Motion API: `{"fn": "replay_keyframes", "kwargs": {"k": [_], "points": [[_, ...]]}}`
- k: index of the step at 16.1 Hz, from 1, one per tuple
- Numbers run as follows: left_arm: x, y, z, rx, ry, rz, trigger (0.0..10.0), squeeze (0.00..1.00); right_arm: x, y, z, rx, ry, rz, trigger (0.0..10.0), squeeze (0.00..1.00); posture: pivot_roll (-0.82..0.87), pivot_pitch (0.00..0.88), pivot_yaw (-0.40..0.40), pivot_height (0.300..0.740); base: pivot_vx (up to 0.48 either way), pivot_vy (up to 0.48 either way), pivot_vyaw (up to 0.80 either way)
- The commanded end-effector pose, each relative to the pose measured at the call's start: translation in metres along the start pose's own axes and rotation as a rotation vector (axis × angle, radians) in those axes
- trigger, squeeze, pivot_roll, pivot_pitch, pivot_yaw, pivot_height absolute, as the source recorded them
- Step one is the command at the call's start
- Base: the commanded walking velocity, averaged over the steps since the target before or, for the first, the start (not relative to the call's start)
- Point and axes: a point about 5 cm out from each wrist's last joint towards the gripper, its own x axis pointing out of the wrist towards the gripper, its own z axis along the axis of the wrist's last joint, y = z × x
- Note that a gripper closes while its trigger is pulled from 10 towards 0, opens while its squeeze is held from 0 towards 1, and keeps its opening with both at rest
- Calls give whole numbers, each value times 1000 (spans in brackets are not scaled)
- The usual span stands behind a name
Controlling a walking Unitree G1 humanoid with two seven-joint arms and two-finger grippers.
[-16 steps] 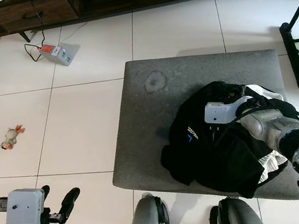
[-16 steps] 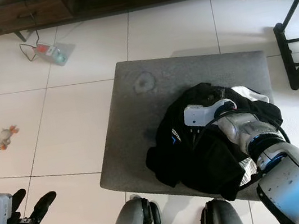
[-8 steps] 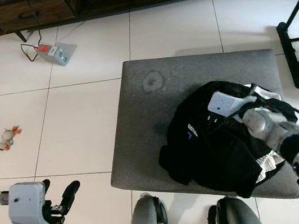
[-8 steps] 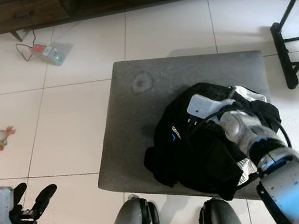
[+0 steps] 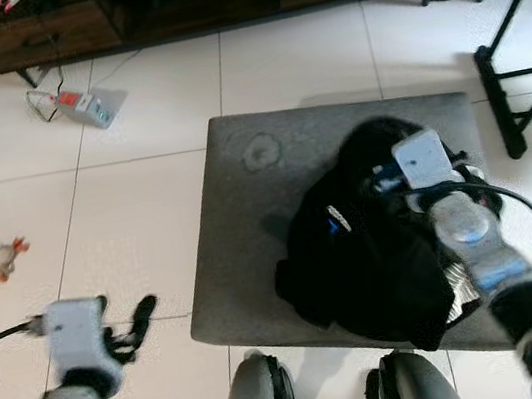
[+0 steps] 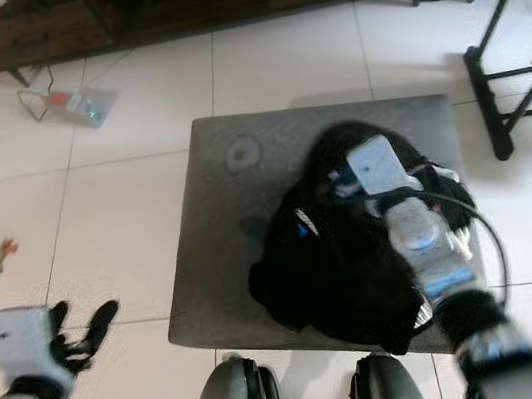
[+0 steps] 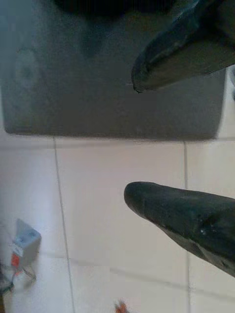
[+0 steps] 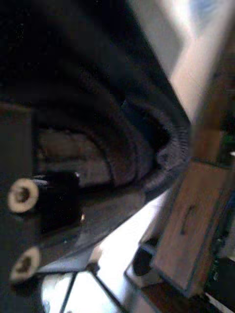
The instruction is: Hang hanger
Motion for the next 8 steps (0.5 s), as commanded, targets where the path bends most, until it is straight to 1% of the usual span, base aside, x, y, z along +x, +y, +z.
{"fn": "replay_keyframes", "kwargs": {"k": [1, 2, 3, 4, 5, 6, 7, 8], "points": [[5, 2, -14, 7, 40, 24, 10000, 0, -1, 3, 23, 174, -61, -42, 0, 0, 117, 245, 76, 653, 0, 0, 0], [11, 2, -14, 1, 26, 26, 10000, 0, -3, 7, 36, 254, -82, -60, 0, 0, 113, 237, 74, 653, 0, 0, 0], [18, 2, -15, -9, 15, 33, 10000, 0, -6, 13, 55, 305, -125, -67, 0, 0, 97, 188, 62, 653, 0, 0, 0], [21, 2, -16, -12, 11, 35, 10000, 0, -9, 15, 63, 312, -135, -67, 0, 0, 95, 171, 57, 653, 0, 0, 0], [24, 0, -17, -17, 1, 34, 10000, 0, -16, 15, 69, 326, -126, -66, 0, 0, 94, 156, 52, 653, 0, 0, 0], [26, -3, -17, -23, -10, 33, 10000, 0, -25, 9, 73, 302, -114, -80, 0, 0, 95, 130, 48, 653, 0, 0, 0], [31, -2, -18, -31, -21, 41, 10000, 0, -32, -22, 80, 272, -114, -192, 0, 0, 66, 90, 41, 653, 0, 0, 0], [34, -1, -18, -32, -28, 42, 10000, 0, -35, -38, 89, 293, -143, -250, 0, 0, 58, 79, 41, 653, 0, 0, 0]]}}
